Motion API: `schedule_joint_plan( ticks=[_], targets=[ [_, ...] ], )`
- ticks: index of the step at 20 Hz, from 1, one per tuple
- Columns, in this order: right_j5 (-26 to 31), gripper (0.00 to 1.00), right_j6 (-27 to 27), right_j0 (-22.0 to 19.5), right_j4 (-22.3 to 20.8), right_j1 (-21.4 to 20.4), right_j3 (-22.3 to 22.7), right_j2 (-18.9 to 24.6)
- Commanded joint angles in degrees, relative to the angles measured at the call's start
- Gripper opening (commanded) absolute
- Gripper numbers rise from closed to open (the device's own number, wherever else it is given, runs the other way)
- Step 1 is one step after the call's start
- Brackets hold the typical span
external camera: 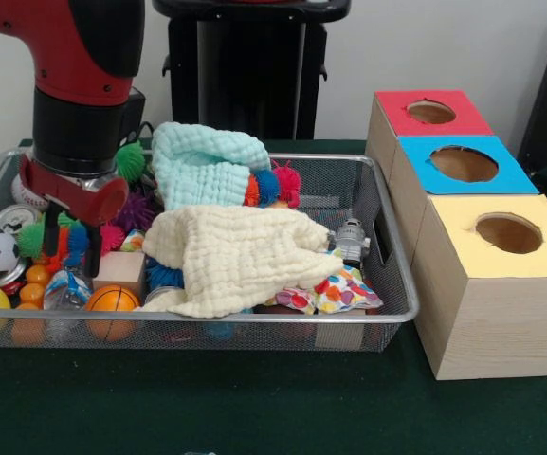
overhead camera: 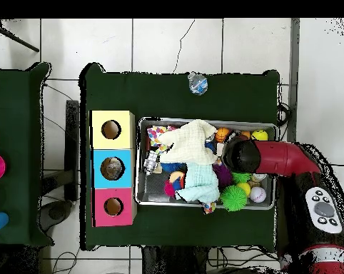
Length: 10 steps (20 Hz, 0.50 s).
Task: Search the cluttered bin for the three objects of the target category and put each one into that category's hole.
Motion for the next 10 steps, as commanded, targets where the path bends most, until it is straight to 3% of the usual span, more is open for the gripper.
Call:
schedule_joint_plan(
  ticks=[1, 10],
  targets=[
    [-1.61, 1.0, -7.1, -1.4, -2.14, 4.62, 0.59, 5.55],
    [1.08, 1.0, -14.15, -3.57, -3.62, 6.33, -0.77, 9.36]
  ],
)
